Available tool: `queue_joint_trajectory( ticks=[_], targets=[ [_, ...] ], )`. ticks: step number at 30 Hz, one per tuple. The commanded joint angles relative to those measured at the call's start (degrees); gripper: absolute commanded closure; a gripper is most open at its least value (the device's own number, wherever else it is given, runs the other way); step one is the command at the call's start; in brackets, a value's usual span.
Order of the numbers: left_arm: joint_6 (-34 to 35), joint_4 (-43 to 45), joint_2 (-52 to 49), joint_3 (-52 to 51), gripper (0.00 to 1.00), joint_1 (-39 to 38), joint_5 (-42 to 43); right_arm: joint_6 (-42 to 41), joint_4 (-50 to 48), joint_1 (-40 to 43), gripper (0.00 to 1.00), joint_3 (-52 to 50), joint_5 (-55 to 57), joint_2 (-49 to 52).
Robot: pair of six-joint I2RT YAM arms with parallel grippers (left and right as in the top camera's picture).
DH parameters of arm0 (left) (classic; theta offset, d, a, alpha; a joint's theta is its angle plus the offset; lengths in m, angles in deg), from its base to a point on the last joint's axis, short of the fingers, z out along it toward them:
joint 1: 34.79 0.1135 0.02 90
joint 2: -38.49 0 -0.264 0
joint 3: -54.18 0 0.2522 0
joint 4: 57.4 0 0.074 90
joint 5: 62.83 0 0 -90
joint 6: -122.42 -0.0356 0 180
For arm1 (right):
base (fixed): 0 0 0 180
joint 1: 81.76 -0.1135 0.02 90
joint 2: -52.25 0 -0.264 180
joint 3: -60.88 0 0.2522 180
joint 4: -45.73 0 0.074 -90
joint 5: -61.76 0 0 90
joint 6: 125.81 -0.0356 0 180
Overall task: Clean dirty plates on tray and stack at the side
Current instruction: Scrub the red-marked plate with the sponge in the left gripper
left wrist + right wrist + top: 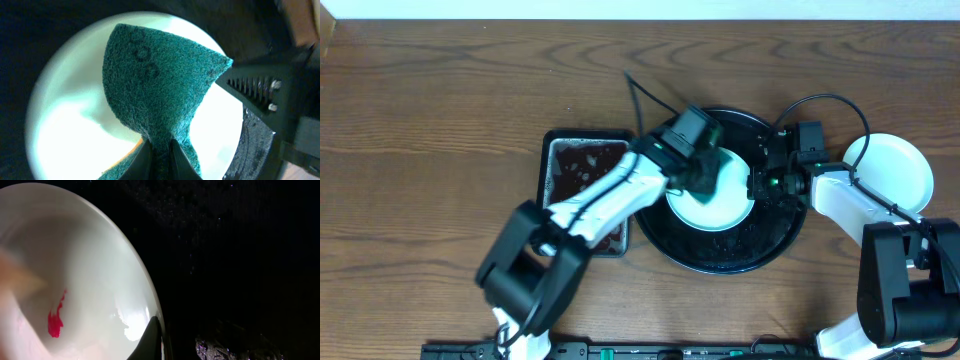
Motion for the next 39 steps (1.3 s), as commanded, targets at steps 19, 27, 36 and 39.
queue_joint_trajectory(
  ticks=[19, 27, 36, 39],
  targets=[
    [0.5, -5.9, 0.0, 2.9, 0.92, 1.9, -7.2, 0.6, 1.6, -1.8, 0.99, -2.5, 0.3, 2.2],
    [4.0, -3.6, 0.7, 2.8, 0.93, -0.2, -6.5, 0.6, 1.8, -1.9, 0.99, -2.5, 0.3, 2.2],
    [4.6, 0.1, -6.0, 2.8, 0.93, -2.4, -5.9, 0.6, 2.0, -1.8, 0.99, -2.5, 0.4, 2.2],
    [4.5, -1.8, -7.2, 2.8, 0.92, -1.8, -9.6, 0.6, 2.0, -1.8, 0.99, -2.5, 0.3, 2.2]
  ],
)
